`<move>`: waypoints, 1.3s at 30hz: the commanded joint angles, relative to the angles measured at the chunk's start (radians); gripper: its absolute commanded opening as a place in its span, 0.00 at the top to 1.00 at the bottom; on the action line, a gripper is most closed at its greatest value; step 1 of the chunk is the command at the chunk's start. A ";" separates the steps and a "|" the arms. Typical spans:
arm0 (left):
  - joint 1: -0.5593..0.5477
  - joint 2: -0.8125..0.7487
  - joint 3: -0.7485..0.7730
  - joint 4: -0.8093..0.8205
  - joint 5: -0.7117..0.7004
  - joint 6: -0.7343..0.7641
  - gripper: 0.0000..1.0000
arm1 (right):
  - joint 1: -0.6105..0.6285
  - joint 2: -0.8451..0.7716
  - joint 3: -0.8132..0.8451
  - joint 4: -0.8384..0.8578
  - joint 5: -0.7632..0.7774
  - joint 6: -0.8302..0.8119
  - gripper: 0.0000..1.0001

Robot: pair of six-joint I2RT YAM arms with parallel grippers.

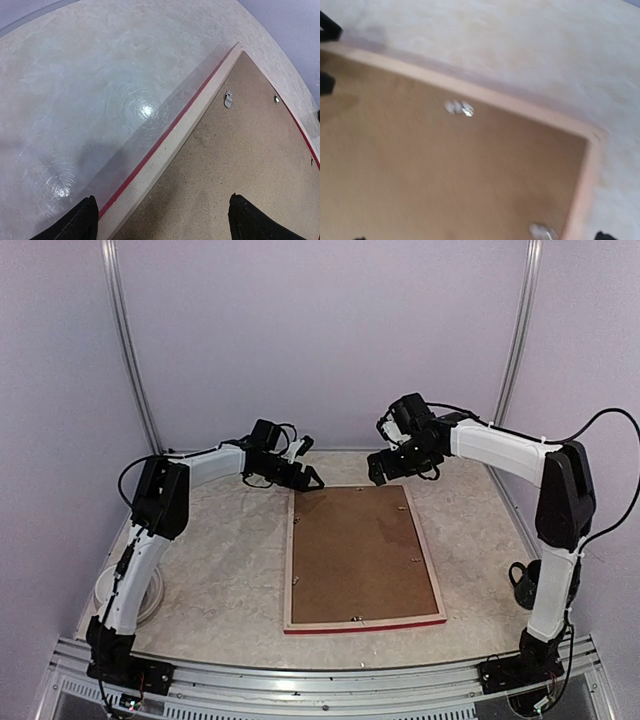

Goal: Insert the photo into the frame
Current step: Place the photo frame at the center of the board, then press the backboard against the frame body.

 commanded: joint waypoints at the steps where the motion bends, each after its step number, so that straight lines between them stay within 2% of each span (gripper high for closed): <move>1: 0.010 -0.047 -0.069 0.021 0.128 -0.052 0.11 | -0.003 0.128 0.152 -0.006 -0.087 -0.027 0.01; 10: 0.021 -0.090 -0.124 0.137 0.195 -0.106 0.10 | -0.029 0.349 0.339 -0.089 -0.137 -0.032 0.01; 15: 0.022 -0.086 -0.091 0.132 0.227 -0.117 0.10 | -0.029 0.287 0.211 -0.029 -0.191 -0.019 0.01; 21: 0.021 -0.140 -0.188 0.255 0.223 -0.155 0.10 | -0.036 0.192 0.073 0.008 -0.160 0.012 0.01; 28: -0.007 -0.041 0.014 0.010 0.118 -0.053 0.10 | -0.049 0.079 -0.089 0.071 -0.152 0.050 0.01; 39: -0.025 0.003 0.023 -0.056 0.053 -0.004 0.10 | -0.049 -0.028 -0.126 0.074 -0.160 0.066 0.01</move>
